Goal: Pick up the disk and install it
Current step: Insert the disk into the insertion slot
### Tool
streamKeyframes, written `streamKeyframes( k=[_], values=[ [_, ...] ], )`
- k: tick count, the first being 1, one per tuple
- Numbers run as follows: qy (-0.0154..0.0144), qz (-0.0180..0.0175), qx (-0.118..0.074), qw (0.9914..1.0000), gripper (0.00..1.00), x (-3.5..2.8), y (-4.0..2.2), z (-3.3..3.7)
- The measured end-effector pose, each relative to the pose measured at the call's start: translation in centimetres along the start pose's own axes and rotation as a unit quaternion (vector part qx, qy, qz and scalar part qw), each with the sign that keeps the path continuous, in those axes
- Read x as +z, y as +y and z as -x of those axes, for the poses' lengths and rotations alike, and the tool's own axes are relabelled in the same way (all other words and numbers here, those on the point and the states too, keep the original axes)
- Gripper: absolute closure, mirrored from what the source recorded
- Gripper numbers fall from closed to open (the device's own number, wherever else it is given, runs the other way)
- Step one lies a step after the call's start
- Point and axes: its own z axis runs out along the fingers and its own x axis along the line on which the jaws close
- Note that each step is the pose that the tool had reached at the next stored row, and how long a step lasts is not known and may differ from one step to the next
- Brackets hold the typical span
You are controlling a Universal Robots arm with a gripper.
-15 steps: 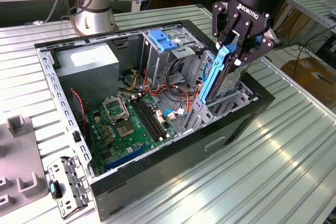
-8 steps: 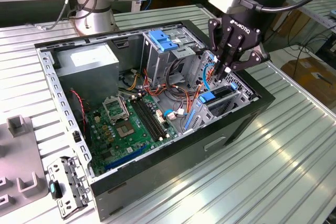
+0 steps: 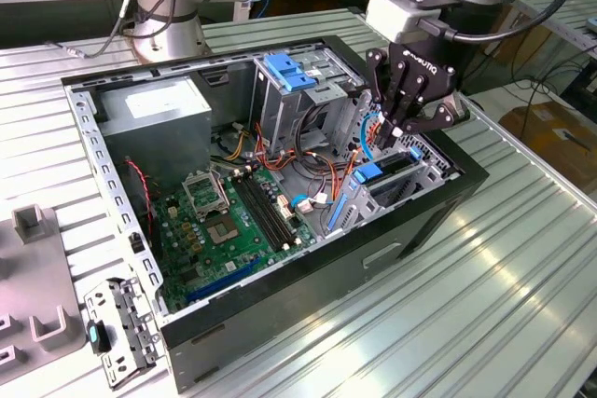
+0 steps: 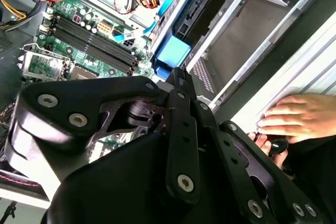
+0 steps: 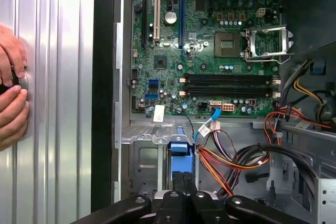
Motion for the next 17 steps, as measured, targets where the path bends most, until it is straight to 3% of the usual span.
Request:
streamKeyframes(
  k=[10, 14, 17],
  values=[
    [-0.0001, 0.0, 0.0, 1.0, 0.89, 0.11, 0.0, 0.0],
    [0.0, 0.0, 0.0, 1.0, 0.89, 1.07, -0.02, 0.04],
    [0.0001, 0.0, 0.0, 1.0, 0.89, 1.25, -0.02, 0.05]
  ],
)
